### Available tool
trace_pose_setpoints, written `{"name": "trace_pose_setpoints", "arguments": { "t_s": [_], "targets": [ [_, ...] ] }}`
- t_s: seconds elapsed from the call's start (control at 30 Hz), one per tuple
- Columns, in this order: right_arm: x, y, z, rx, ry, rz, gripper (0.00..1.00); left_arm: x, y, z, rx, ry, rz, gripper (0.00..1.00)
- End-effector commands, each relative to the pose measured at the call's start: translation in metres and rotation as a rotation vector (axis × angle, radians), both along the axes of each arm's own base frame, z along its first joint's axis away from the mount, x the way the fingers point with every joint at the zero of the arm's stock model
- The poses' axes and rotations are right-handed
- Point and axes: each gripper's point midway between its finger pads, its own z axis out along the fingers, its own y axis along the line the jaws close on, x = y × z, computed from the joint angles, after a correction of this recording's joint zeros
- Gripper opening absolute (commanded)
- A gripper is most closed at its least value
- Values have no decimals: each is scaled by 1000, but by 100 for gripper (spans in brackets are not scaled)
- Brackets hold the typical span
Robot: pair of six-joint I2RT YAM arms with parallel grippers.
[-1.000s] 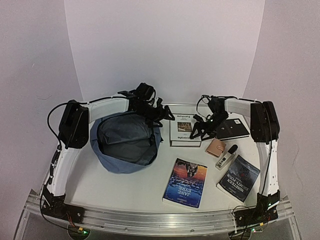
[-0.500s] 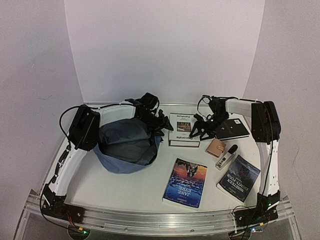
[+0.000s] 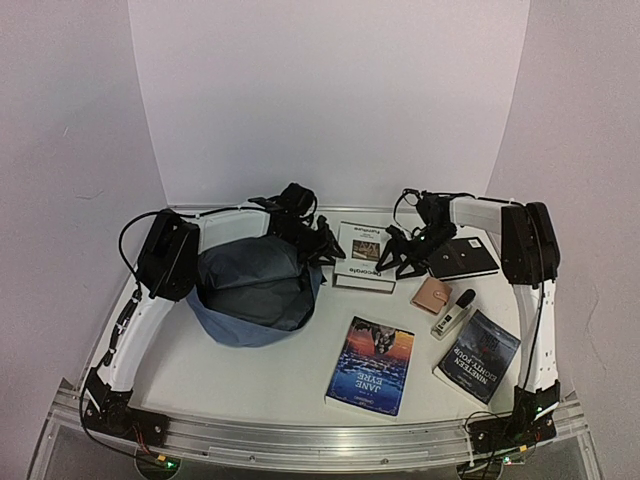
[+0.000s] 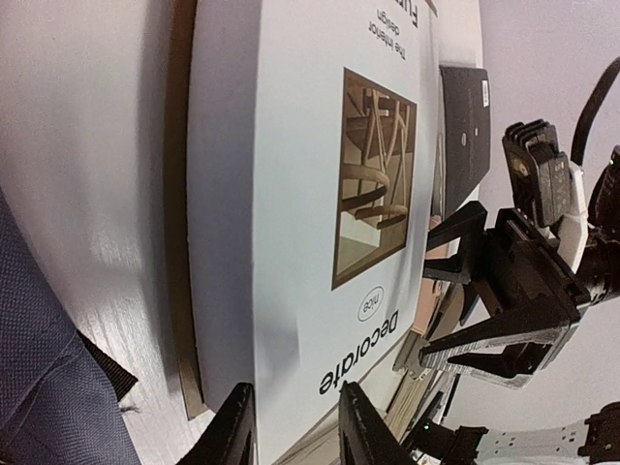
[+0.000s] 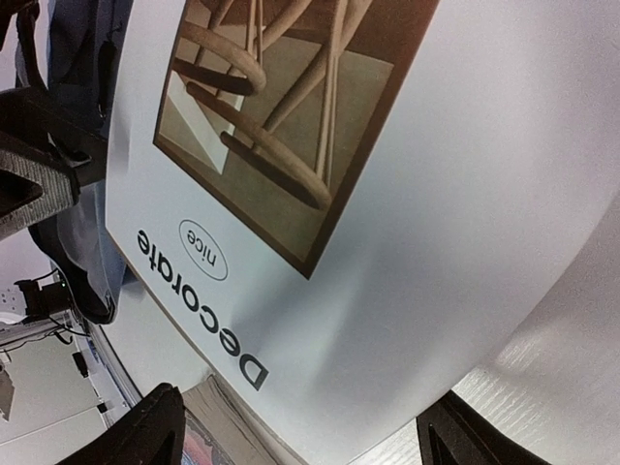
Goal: Pack the student bag
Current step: Adjust the book at the center of the board.
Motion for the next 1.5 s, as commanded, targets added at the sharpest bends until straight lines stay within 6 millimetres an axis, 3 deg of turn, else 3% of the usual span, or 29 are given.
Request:
{"name": "trace_pose_setpoints", "arguments": {
  "t_s": [0.0, 0.2, 0.3, 0.43, 0.67, 0.77, 0.87, 1.0, 1.13, 1.27, 1.47],
  "targets": [
    [7, 16, 25, 87, -29, 11, 82, -4, -15, 27, -89, -48, -51, 27],
    [-4, 20, 69, 152, -78, 26, 82, -15, -11, 59, -93, -91, -85, 25],
    [-17, 19, 82, 170, -74, 29, 81, -30, -7, 72, -77, -102, -106, 25],
    [-38, 18, 92, 180, -71, 44, 81, -54, -3, 75, -47, -87, -137, 26],
    [-96, 11, 93, 153, -45, 136, 79, -104, -9, 76, -9, -58, -232, 24],
    [-136, 3, 81, 107, 9, 225, 79, -127, -10, 75, 6, -35, -262, 23],
    [-161, -4, 69, 71, 39, 278, 79, -145, -3, 68, 21, -1, -260, 23],
    [-166, -10, 49, 22, 65, 292, 79, -160, 12, 49, 56, 43, -228, 24],
    [-164, -15, 36, -24, 94, 276, 84, -161, 23, 35, 99, 49, -194, 43],
    [-152, -20, 28, -89, 62, 226, 88, -158, 21, 28, 103, 52, -180, 62],
    [-136, -12, 19, -68, 62, 160, 87, -153, 12, 19, 70, 47, -181, 71]
  ]
}}
